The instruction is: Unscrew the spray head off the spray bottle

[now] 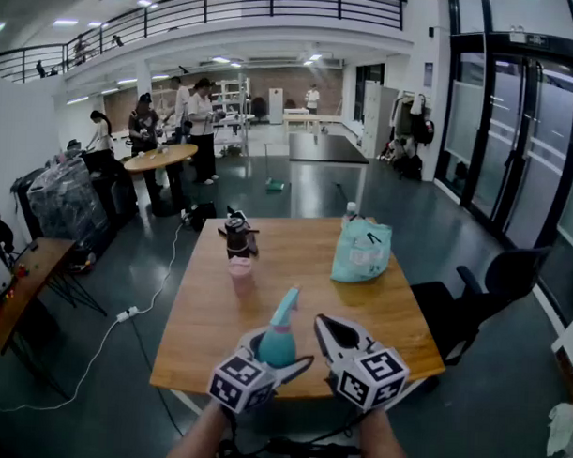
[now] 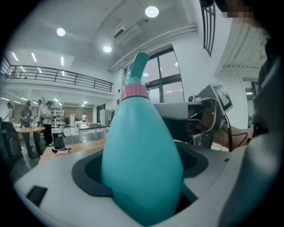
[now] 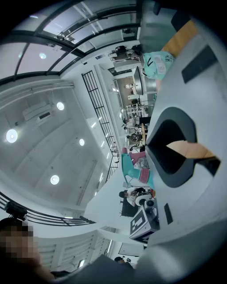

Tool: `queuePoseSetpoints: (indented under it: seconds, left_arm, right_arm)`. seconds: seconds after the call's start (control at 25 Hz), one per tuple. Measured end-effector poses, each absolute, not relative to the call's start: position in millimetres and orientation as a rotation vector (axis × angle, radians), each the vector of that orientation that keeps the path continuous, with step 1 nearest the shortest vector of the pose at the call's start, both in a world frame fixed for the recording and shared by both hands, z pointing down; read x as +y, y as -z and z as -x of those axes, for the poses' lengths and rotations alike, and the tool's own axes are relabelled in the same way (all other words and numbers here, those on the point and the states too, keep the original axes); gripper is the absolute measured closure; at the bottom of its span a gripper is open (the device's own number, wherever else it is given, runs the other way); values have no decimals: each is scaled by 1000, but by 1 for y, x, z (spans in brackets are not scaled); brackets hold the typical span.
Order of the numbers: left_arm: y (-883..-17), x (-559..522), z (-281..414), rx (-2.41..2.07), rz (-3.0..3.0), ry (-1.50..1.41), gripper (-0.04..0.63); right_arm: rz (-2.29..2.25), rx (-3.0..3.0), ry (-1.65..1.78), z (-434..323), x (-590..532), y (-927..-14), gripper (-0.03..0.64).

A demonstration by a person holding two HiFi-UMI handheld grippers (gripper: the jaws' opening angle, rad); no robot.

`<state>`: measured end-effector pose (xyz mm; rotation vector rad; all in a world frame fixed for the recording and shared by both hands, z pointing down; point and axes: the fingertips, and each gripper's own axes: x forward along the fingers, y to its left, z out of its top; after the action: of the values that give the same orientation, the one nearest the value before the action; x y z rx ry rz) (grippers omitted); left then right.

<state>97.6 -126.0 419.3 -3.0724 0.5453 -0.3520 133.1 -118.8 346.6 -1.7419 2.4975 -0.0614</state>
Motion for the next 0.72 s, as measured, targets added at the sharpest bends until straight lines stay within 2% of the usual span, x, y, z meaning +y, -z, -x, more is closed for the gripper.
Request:
queuePoseSetpoints:
  seconds: [0.72]
  left_arm:
    - [-419,-121,-92,561,3063,351,166]
  right_arm:
    - [1721,2491,48,-128,-114,-341,607]
